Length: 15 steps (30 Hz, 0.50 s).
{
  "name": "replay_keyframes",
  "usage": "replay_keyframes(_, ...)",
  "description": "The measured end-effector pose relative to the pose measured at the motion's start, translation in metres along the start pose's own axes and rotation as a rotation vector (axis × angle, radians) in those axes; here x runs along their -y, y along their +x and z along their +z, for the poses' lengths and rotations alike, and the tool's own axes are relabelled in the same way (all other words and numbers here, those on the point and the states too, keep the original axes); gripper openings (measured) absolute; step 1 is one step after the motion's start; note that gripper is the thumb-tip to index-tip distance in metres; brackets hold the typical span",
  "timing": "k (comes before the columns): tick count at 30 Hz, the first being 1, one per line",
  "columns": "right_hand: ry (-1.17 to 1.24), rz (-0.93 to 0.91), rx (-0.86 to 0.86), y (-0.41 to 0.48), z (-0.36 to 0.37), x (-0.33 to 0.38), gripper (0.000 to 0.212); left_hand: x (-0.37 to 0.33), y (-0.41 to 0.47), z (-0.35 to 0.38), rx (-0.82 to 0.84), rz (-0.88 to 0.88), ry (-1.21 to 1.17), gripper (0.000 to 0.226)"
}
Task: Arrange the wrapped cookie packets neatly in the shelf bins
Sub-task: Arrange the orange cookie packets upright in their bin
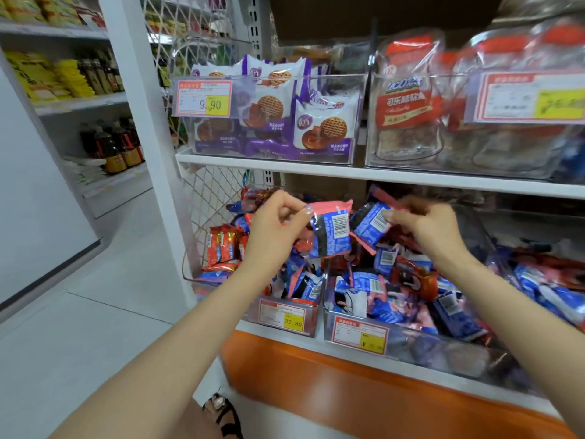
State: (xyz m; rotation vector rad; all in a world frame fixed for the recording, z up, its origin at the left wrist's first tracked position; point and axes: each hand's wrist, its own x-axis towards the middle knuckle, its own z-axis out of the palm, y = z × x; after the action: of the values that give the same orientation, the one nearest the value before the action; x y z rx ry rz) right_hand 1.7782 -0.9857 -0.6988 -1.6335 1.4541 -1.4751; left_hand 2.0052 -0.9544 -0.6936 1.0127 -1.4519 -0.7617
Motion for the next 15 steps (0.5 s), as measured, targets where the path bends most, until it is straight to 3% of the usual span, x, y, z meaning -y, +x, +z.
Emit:
replay_keyframes(3, -0.312, 0.069, 0.140, 0.004, -0.016, -0.008, 0.006, 0.006, 0.000, 0.025, 0.135, -0.074, -0.016, 0.003)
replay_keyframes(5, -0.480, 0.092, 0.227, 0.005, -0.023, -0.018, 0.021, 0.011, 0.002, 0.033, 0.217, -0.094, 0.024, 0.010)
replay_keyframes(9, -0.528, 0.052, 0.200, 0.001, -0.024, -0.015, 0.020, 0.017, 0.008, 0.019, 0.141, -0.023, 0.185, 0.007)
replay_keyframes(15, -0.432, -0.098, 0.273, -0.011, 0.003, 0.002, 0.010, 0.032, 0.015, -0.039, 0.073, -0.058, 0.376, 0.006)
